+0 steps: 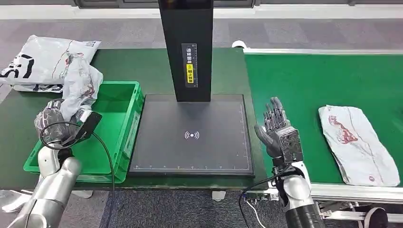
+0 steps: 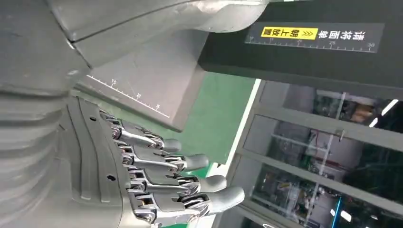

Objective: Moved the parcel from conveyor to table for the left to box.

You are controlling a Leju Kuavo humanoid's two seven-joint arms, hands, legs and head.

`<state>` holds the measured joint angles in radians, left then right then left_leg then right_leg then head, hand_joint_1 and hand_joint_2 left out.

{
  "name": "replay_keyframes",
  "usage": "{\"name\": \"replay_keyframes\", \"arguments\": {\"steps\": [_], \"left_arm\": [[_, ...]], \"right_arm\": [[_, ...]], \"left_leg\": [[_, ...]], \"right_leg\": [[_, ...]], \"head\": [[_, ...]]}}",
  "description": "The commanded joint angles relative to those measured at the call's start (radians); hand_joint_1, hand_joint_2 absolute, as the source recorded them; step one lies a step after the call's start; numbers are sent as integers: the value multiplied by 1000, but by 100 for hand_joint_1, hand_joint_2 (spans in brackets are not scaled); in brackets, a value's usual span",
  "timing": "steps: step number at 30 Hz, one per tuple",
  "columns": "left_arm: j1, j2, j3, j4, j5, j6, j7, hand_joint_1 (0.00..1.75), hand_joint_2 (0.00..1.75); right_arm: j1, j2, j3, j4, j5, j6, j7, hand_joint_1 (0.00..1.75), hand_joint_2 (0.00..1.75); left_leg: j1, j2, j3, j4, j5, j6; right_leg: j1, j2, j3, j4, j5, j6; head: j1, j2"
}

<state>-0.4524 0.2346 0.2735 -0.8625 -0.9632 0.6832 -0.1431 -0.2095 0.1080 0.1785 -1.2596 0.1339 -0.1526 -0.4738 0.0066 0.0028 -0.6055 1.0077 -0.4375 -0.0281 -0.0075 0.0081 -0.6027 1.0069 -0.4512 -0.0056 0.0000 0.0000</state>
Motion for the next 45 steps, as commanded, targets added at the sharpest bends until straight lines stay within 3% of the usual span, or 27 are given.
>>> {"name": "replay_keyframes", "arguments": {"steps": [1,5,9,10,11,16,17,18,20,36,37,41,42,45], "left_arm": [[42,13,62,42,-124,-43,127,175,175],[211,38,98,-47,-256,-261,193,175,175],[202,37,50,-28,-293,-467,142,175,175],[188,33,31,-16,-298,-493,132,44,175],[172,18,27,-17,-286,-482,117,0,175],[-47,-40,56,59,-115,-272,106,0,175],[-53,-40,54,57,-116,-274,105,0,175],[-71,-64,109,20,-9,-101,26,0,175],[-80,-54,101,-50,84,-57,-15,0,175],[-61,-70,106,-118,161,-34,-61,0,175],[-74,-89,130,-136,252,15,-164,0,175],[-106,-131,162,-161,269,15,-210,0,175],[-105,-132,153,-158,281,15,-218,0,0],[-87,-154,84,-157,367,-1,-247,0,0]], "right_arm": [[1,-23,-52,6,-11,11,5,0,175],[37,-12,-79,-27,11,30,-1,0,175],[6,-15,-109,-15,17,45,13,0,175],[1,-12,-115,-14,19,50,16,0,175],[0,-9,-118,-18,19,51,17,0,175],[6,20,-148,-73,42,50,71,0,175],[6,20,-148,-73,42,50,71,0,175],[0,21,-146,-64,43,53,78,0,175],[-8,17,-138,-39,41,47,78,0,175],[-2,16,-136,-31,32,37,71,0,175],[-10,25,-137,-27,32,38,71,0,175],[-16,30,-135,-13,32,23,71,0,175],[-12,29,-141,-11,29,15,70,0,175],[-4,24,-161,1,24,3,65,0,175]], "left_leg": [[0,-2,4,-2,0,1],[-1,6,9,-5,-2,1],[-1,7,10,-5,-4,-2],[-2,6,10,-5,-5,-3],[-2,6,12,-6,-5,-3],[-4,3,13,-7,-4,-4],[-3,-1,14,-7,-3,-4],[-3,-1,12,-6,-3,-4],[1,-5,11,-5,-2,-4],[1,0,11,-6,-2,-6],[1,-1,12,-6,-2,-6],[1,-2,11,-6,-2,-5],[2,-3,13,-8,-1,-4],[1,-5,13,-8,-1,-5]], "right_leg": [[0,-2,5,-3,0,1],[0,5,8,-5,0,1],[-1,6,7,-3,-2,-1],[-2,6,6,-1,-2,-2],[-3,6,7,-2,-2,-2],[-4,2,7,0,-3,-3],[-4,-2,9,-1,-3,-3],[-3,-1,7,0,-3,-3],[-1,-5,9,-2,-3,-4],[-1,-1,7,0,-3,-5],[-1,-2,8,-1,-3,-5],[0,-3,8,-1,-2,-5],[1,-4,12,-4,-2,-5],[0,-6,11,-4,-2,-5]], "head": [[0,0],[0,0],[0,0],[0,0],[0,0],[0,0],[0,0],[0,0],[0,0],[0,0],[0,0],[0,0],[0,0],[0,0]]}}
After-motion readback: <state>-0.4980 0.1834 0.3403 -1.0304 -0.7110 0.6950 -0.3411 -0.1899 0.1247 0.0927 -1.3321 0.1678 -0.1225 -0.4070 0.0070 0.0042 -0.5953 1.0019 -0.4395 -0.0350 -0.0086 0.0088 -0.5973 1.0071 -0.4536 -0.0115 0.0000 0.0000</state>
